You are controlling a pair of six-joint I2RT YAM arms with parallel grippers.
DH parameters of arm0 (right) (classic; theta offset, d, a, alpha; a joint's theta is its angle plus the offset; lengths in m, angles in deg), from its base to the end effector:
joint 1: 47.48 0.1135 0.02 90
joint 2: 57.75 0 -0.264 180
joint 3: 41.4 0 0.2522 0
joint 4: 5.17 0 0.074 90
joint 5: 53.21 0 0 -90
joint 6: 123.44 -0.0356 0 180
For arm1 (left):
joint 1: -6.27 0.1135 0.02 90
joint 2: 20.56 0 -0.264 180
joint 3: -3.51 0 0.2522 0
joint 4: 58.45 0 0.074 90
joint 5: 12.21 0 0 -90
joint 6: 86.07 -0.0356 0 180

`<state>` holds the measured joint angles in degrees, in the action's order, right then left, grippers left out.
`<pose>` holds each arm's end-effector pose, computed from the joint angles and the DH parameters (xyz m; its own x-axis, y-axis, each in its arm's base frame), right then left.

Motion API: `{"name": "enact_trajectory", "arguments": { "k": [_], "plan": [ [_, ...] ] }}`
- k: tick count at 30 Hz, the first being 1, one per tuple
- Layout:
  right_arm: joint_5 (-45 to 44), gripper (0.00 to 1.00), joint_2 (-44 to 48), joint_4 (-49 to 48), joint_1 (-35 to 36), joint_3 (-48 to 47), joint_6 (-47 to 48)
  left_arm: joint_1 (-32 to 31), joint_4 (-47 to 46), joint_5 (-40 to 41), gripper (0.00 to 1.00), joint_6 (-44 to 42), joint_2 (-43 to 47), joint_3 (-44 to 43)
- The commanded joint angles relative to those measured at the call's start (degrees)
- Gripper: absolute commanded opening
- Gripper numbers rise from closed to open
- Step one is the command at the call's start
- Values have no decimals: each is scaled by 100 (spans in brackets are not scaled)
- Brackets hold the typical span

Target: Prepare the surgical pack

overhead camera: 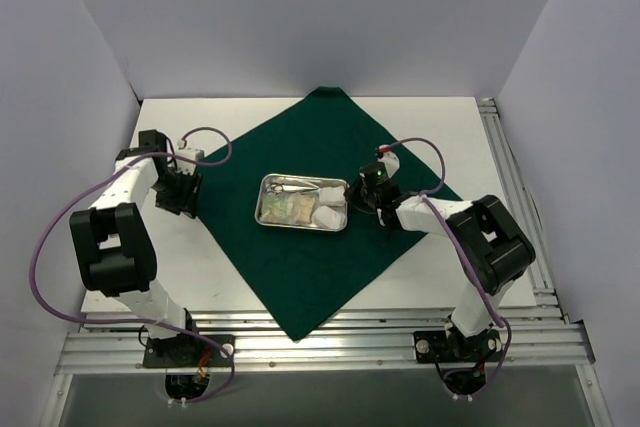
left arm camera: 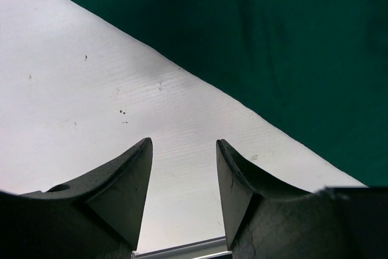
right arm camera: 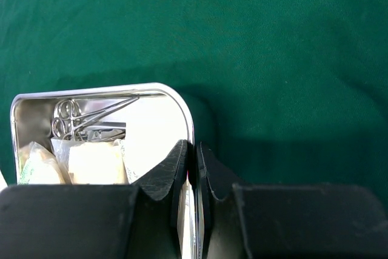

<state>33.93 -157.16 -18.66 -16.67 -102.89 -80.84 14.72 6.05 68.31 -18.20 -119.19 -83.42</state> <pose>0.3117 0.1838 0.1736 -0.5883 0.5052 -0.6315 -0.0584 0.7523 0.6562 0.3299 0.0431 0.2174 -0.9298 0.2375 -0.2812 0.2636 0.9629 -0.0583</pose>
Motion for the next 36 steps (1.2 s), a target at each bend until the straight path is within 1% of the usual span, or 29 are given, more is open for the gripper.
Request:
{"name": "enact_trajectory", "arguments": {
  "k": [1,3,4,5,6,7,8,9,10,12,13,14,15,17,18,19,20,21,22,25,27,31,36],
  "plan": [
    [-181,0,150,-133,22,-131,-60,78,-152,-116,56,-133,309,66],
    [-198,14,264,78,31,-298,212,96,-100,-125,56,-160,318,66],
    [-224,22,326,340,74,-368,326,104,-73,-125,56,-160,335,57],
    [-277,37,413,491,118,-508,589,104,-30,-133,56,-169,362,57],
    [-425,43,606,666,179,-597,739,113,-12,-151,56,-169,388,57],
    [-583,48,712,1146,371,-693,889,113,15,-151,56,-169,449,83],
    [-820,58,809,1412,504,-807,1038,122,41,-151,56,-160,476,101],
    [-1057,71,1019,1685,653,-1017,1327,122,67,-160,56,-160,511,109],
    [-1503,73,1125,2175,811,-1115,1469,131,85,-160,56,-151,555,118],
    [-1779,99,1379,2564,1364,-1309,1880,140,146,-177,56,-125,608,171],
    [-1832,100,1442,2906,1584,-1370,2049,157,164,-178,56,-125,660,189],
    [-1772,100,1451,3048,2039,-1423,2189,166,234,-169,56,-116,678,223],
    [-1528,99,1390,3311,2287,-1511,2408,183,295,-151,56,-107,739,250],
    [-1350,94,1241,3506,2831,-1547,2586,219,348,-142,56,-99,819,311],
    [-1306,91,1032,3611,3435,-1564,2665,236,357,-134,56,-99,862,373],
    [-1323,87,908,3812,3745,-1591,2752,288,392,-134,56,-90,976,408],
    [-1375,77,793,3884,4044,-1617,2771,324,428,-125,56,-90,1029,443],
    [-1367,72,592,3928,4543,-1635,2762,342,445,-107,56,-98,1091,487],
    [-1306,66,520,3885,4740,-1635,2745,368,489,-72,56,-99,1213,505],
    [-1042,61,266,3683,5258,-1661,2640,403,594,-19,56,-125,1451,593],
    [-1024,61,-6,3682,5435,-1784,2551,412,639,-11,56,-125,1565,628],
    [-1375,62,-490,4059,5769,-2091,2420,412,683,-19,57,-134,1812,724],
    [-1850,63,-1113,4534,5928,-2337,2314,421,700,24,57,-142,1891,786]
  ]
}}
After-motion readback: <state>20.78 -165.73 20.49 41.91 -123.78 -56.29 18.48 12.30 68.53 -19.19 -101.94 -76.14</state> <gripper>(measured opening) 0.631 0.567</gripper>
